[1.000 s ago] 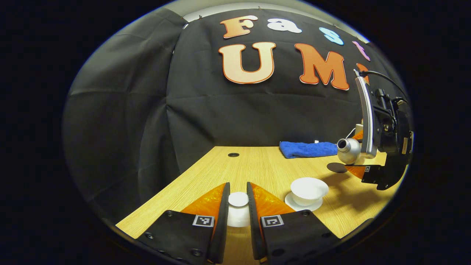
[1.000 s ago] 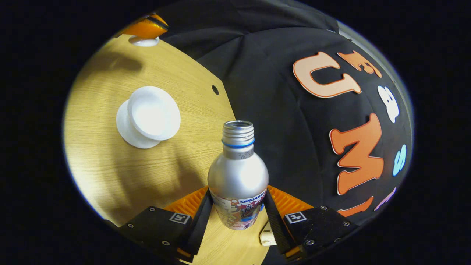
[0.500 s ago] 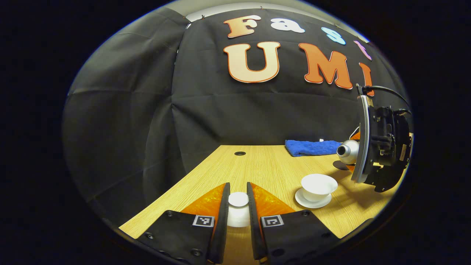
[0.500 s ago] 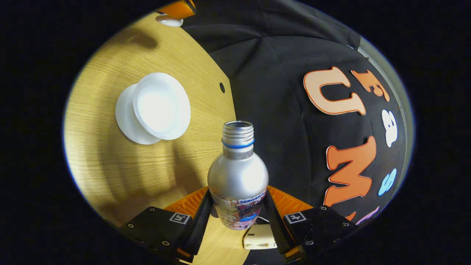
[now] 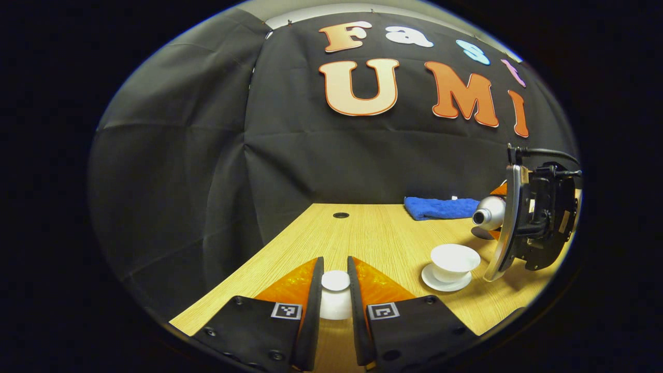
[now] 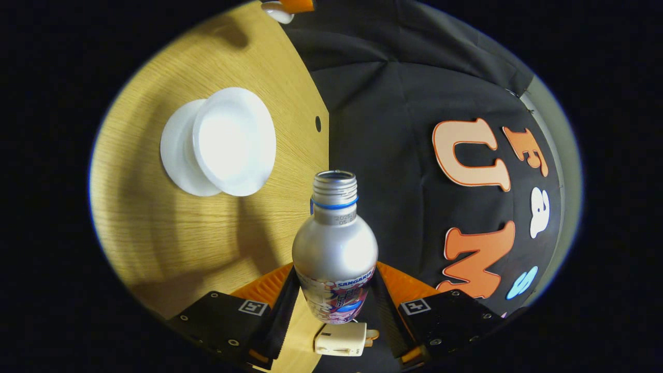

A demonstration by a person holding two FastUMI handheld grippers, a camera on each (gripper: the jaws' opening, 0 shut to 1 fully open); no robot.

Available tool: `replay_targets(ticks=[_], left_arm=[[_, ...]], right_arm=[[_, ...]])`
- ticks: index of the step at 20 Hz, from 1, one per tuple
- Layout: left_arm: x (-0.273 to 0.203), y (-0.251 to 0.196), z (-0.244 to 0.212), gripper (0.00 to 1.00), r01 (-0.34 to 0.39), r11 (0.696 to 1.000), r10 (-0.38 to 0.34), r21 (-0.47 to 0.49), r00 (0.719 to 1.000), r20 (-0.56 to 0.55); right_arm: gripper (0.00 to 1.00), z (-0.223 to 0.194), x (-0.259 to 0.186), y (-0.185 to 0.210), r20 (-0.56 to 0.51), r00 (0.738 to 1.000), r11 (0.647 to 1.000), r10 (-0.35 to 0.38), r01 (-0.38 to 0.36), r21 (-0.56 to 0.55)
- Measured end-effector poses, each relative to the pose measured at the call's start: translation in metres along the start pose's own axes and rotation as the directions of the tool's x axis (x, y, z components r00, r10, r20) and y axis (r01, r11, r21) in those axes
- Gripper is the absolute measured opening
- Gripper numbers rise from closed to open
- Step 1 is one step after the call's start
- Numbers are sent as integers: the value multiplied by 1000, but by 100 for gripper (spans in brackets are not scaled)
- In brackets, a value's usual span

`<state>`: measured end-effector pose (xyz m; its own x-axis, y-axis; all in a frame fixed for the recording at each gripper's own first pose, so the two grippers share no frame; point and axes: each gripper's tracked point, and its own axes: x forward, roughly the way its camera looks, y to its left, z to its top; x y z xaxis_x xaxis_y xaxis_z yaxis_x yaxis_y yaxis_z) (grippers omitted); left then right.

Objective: Open the teacup lid with one hand, grasp the water bottle and pour water into the teacup with the other hand; after pouring, place the water bottle on the coaster and then close the teacup lid.

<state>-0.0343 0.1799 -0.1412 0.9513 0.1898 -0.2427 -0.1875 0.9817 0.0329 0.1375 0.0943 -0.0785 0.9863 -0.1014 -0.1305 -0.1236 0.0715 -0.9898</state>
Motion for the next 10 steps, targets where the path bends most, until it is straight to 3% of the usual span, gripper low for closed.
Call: replay_targets(ticks=[6, 7, 8, 10], left_arm=[[2, 2, 0, 32, 2, 1000, -2, -8, 1000, -3], [2, 4, 0, 28, 2, 1000, -2, -8, 1000, -2], [2, 4, 0, 33, 2, 1000, -2, -6, 1000, -2], [2, 4, 0, 32, 3, 1000, -3, -7, 1000, -4]], right_arm=[[78, 0, 2, -17, 16, 997, 990, -78, 80, -114], [78, -1, 2, -17, 17, 996, 989, -82, 84, -118], [78, 1, 3, -18, 20, 996, 988, -87, 89, -123], [78, 5, 1, -23, 31, 994, 983, -107, 111, -149]])
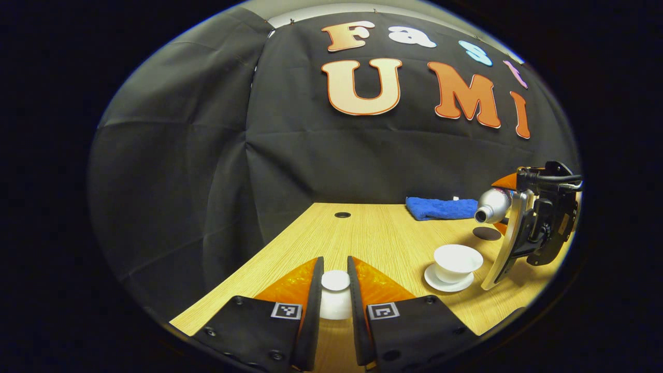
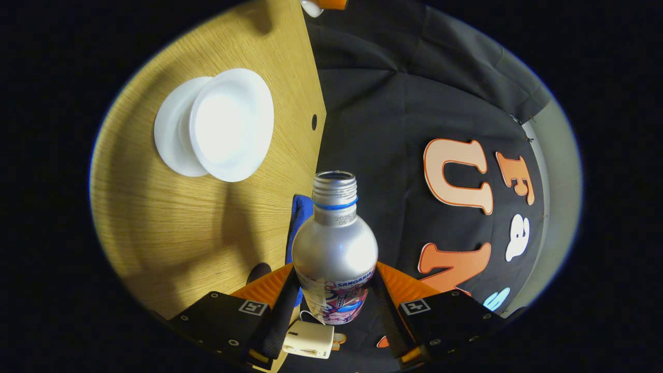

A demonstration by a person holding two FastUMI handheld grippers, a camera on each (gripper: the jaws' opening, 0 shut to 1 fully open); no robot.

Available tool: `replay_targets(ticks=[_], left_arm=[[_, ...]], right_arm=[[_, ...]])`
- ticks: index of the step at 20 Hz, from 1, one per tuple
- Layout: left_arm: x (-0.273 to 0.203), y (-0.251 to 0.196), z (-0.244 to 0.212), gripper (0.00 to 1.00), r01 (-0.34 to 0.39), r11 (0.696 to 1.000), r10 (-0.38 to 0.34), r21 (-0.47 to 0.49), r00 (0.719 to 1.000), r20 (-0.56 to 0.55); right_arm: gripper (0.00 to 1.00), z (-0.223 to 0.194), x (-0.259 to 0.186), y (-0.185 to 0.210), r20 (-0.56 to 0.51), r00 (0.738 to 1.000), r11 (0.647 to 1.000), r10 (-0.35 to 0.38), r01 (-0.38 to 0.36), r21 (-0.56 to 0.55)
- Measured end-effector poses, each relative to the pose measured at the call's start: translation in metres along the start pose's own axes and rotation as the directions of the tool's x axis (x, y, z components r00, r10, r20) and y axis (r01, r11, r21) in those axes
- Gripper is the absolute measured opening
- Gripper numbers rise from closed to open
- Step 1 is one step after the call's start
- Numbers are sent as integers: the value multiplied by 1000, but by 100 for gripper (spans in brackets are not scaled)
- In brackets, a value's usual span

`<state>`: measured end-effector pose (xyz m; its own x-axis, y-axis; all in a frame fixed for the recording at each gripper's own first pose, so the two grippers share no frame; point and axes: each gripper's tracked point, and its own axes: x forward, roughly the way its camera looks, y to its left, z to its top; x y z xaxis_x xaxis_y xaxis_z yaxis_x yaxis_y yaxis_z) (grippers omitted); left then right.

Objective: Open the teacup lid with one hand, grasp the water bottle and pour water into the teacup with the other hand; after pouring, place the water bottle on the coaster and then close the teacup lid.

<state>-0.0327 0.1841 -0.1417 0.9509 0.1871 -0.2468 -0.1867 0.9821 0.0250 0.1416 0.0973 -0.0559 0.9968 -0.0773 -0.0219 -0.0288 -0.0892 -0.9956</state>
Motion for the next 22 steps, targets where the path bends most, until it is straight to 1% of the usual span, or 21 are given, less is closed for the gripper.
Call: replay_targets(ticks=[4, 8, 9, 10, 19, 22], left_arm=[[1, 1, 2, 32, 3, 1000, -3, -1, 1000, 2], [1, 1, 3, 32, 4, 1000, -4, -1, 1000, 1], [1, 0, 3, 28, 6, 1000, -6, -2, 1000, 1], [2, 1, 4, 32, 6, 1000, -6, -4, 1000, 1], [1, 1, 5, 32, 8, 1000, -8, 2, 1000, 1], [1, 3, 3, 32, 4, 1000, -4, 6, 1000, -1]], right_arm=[[78, -1, 3, -10, 17, 999, 997, -42, 43, -57], [78, 0, 1, -18, 25, 996, 993, -81, 83, -89], [78, 0, 2, -23, 27, 995, 991, -91, 93, -96], [78, 0, 2, -28, 30, 995, 989, -100, 103, -104], [78, 3, 4, -44, 64, 986, 972, -156, 164, -168], [78, 7, 4, -45, 86, 983, 964, -162, 176, -198]])
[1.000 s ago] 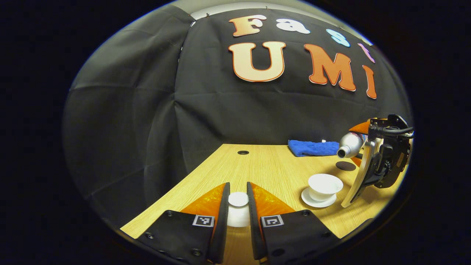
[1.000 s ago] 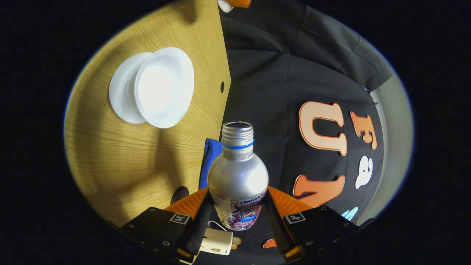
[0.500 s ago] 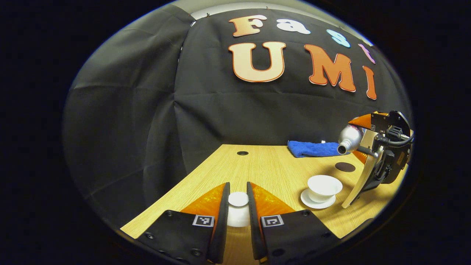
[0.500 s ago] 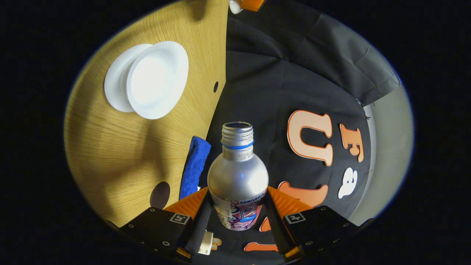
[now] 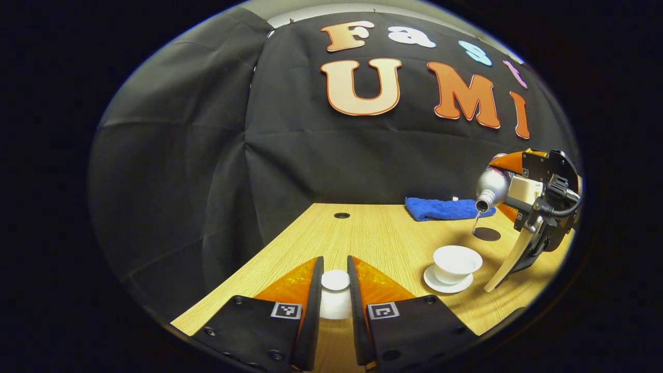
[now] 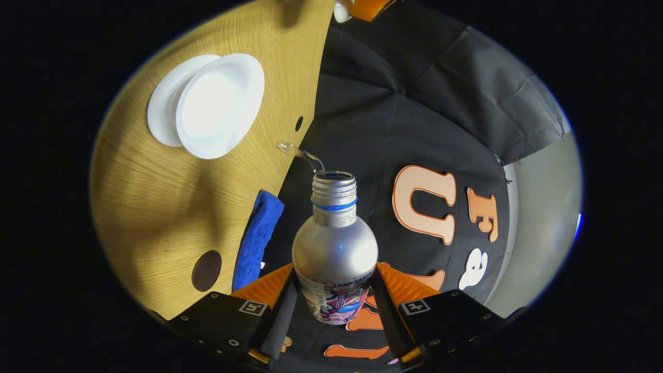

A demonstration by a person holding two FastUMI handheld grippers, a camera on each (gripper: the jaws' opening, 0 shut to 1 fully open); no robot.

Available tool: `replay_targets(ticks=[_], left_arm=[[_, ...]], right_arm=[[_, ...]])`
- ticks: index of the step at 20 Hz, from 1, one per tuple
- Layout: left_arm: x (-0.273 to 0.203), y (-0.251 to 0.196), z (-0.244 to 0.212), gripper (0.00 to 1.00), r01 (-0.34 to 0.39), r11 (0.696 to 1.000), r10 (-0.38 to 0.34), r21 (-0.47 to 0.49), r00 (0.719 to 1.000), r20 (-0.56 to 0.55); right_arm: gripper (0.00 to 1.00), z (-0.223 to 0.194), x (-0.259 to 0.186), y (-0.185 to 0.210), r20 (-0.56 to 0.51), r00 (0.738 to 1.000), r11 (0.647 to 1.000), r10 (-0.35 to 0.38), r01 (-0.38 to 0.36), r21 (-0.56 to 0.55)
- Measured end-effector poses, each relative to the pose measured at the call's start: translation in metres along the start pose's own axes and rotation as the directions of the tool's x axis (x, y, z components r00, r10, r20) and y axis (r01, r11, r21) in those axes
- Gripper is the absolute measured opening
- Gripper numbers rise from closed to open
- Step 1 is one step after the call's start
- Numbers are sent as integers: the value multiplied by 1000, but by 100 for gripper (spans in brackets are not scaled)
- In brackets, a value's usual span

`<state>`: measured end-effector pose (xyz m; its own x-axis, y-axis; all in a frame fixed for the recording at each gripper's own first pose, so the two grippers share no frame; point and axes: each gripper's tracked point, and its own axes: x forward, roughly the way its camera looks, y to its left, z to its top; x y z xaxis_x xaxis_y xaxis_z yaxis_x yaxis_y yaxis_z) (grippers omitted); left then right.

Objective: Open the teacup lid with one hand, grasp the water bottle and pour water into the teacup with the other hand; after pouring, place the water bottle on the coaster and then close the teacup lid.

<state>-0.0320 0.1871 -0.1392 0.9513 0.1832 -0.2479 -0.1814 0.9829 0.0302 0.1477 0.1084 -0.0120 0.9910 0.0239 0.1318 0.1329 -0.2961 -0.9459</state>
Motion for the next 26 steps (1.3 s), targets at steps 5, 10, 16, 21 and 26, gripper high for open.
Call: replay_targets(ticks=[5, 10, 16, 21, 26], left_arm=[[-1, 3, -1, 32, -6, 1000, 6, 2, 1000, -1], [-3, 3, 4, 32, -1, 1000, 1, 4, 1000, 10], [-4, 4, 4, 32, -1, 1000, 1, -3, 1000, 11], [-5, 5, 4, 32, -4, 1000, 4, -5, 1000, 10], [-6, 6, 4, 32, -6, 1000, 6, -3, 1000, 12]], right_arm=[[78, 1, 1, -2, 7, 1000, 1000, -12, 12, -7], [77, 4, 2, -9, 20, 999, 999, -39, 39, -31], [78, 4, 4, -23, 46, 997, 995, -66, 69, -73], [77, 6, 6, -32, 62, 994, 991, -86, 92, -99], [77, 9, 6, -31, 76, 993, 987, -92, 101, -122]])
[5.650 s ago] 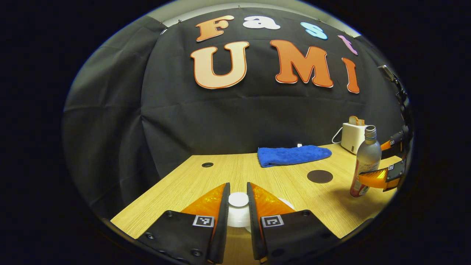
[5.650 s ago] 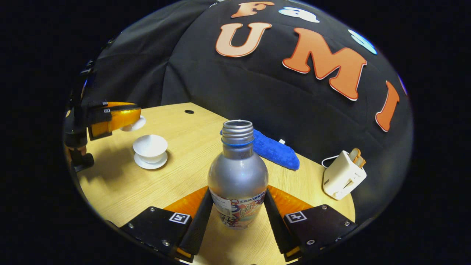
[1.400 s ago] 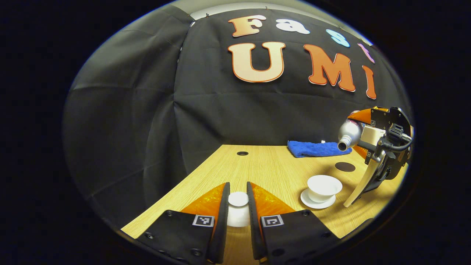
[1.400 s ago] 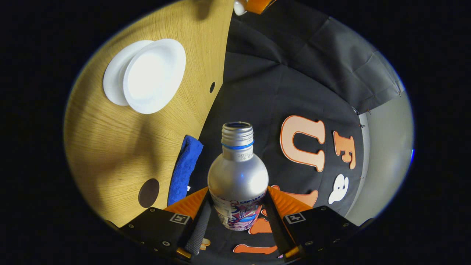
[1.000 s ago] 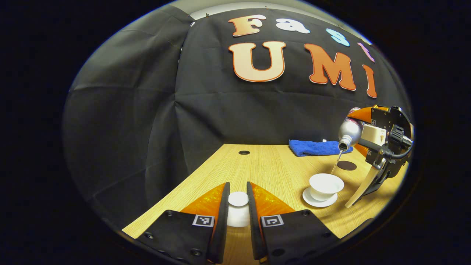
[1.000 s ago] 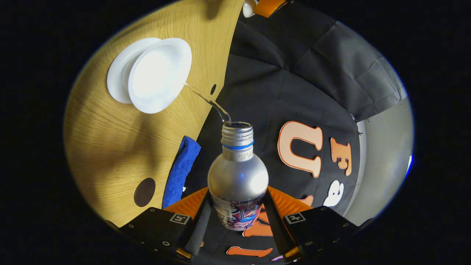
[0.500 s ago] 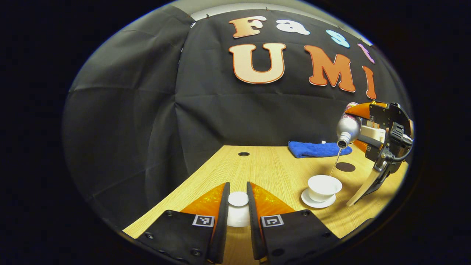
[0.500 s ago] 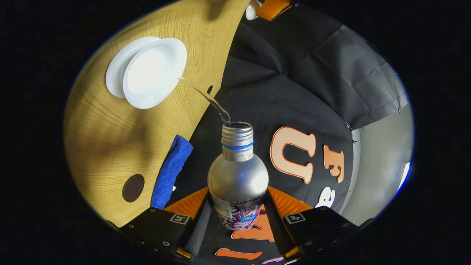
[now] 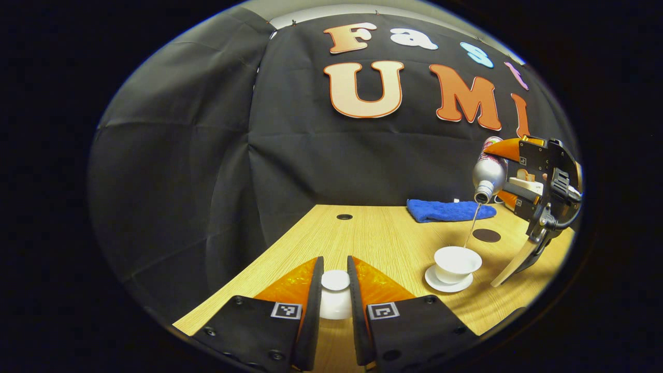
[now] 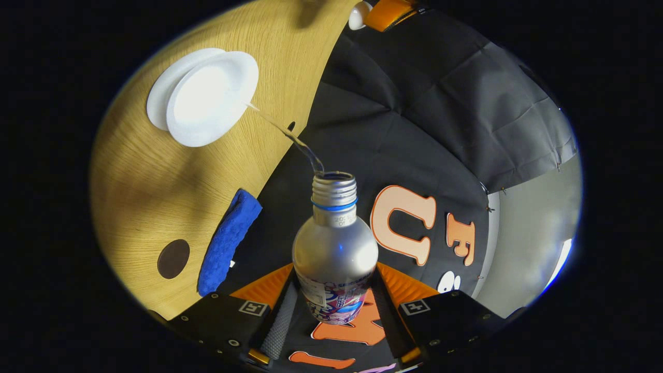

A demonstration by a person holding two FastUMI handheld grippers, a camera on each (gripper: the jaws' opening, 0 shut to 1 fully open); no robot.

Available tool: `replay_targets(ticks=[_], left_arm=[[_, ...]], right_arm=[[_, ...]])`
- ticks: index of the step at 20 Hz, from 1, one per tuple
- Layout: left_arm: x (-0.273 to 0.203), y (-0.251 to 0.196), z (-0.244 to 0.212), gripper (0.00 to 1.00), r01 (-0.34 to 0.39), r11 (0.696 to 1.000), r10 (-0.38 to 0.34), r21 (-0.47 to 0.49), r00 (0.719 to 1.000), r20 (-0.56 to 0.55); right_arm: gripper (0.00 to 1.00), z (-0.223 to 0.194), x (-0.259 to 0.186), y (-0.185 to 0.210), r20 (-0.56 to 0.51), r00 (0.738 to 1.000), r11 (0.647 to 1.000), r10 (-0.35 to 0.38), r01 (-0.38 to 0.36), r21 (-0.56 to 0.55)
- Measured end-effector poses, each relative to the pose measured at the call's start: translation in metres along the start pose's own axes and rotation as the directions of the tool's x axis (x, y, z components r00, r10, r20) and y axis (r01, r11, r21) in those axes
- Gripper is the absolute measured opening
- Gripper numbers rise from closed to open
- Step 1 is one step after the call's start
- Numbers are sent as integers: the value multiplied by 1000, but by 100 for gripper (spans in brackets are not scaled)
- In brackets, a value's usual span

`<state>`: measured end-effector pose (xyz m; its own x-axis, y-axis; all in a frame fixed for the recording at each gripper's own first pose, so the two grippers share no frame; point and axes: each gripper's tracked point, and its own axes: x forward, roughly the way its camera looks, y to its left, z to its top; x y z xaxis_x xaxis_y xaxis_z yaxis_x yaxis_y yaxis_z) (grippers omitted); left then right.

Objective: Open the teacup lid with one hand, grasp the water bottle and pour water into the teacup with the other hand; after pouring, place the water bottle on the coaster and then close the teacup lid.

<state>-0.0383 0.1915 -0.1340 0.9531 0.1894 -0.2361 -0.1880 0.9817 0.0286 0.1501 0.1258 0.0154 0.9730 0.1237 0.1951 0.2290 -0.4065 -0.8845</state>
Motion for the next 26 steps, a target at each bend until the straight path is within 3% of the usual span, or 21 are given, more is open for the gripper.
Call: replay_targets(ticks=[18, 26], left_arm=[[-3, -3, 2, 32, 3, 1000, -3, 2, 1000, -3], [-7, -6, 5, 32, 1, 1000, -1, 11, 1000, 3]], right_arm=[[77, 11, -1, 5, 45, 999, 998, -15, 18, -65], [78, 18, -7, 13, 64, 998, 1000, 14, -14, 2]])
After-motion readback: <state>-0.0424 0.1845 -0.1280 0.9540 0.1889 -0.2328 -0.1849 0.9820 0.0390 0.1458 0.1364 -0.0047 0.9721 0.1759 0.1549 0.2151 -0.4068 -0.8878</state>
